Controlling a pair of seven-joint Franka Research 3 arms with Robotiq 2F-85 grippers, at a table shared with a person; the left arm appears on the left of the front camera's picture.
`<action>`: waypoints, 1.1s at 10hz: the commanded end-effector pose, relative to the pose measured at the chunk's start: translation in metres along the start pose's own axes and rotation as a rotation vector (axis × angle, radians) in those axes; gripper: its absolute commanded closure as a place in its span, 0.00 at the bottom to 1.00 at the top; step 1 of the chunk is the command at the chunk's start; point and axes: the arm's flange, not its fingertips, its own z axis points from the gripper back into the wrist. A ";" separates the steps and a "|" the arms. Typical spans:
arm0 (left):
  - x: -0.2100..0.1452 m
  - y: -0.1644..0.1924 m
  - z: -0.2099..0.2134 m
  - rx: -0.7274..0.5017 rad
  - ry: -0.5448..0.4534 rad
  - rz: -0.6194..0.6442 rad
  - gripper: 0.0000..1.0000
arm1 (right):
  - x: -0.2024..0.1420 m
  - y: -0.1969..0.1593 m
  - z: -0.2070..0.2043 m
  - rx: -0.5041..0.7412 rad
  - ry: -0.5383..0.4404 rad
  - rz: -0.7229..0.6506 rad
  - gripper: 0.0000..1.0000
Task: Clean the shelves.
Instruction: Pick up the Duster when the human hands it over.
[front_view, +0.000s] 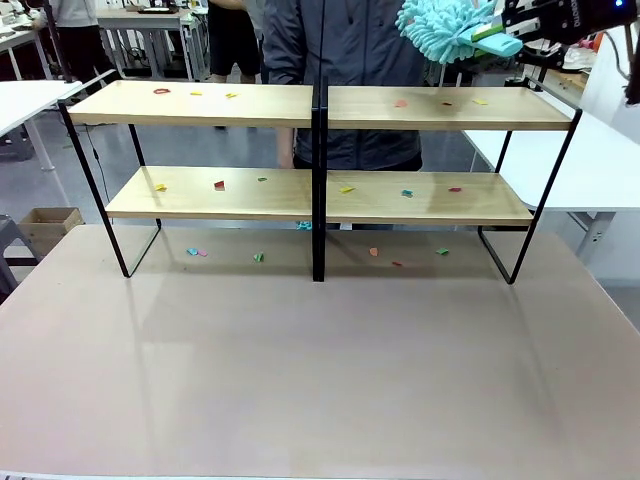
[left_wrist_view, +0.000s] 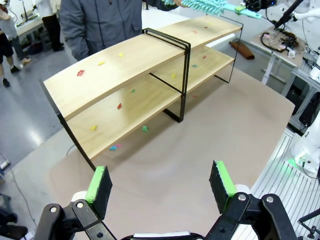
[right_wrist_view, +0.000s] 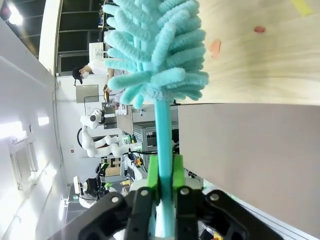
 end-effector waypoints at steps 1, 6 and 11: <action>0.000 -0.001 0.002 0.010 -0.003 0.001 0.00 | -0.006 -0.003 0.008 0.047 0.006 0.036 1.00; 0.000 -0.001 0.002 0.010 -0.003 0.001 0.00 | -0.082 0.044 0.134 -0.019 0.218 0.259 1.00; 0.000 -0.001 0.002 0.010 -0.003 0.001 0.00 | -0.166 0.027 0.333 -0.144 0.251 0.375 1.00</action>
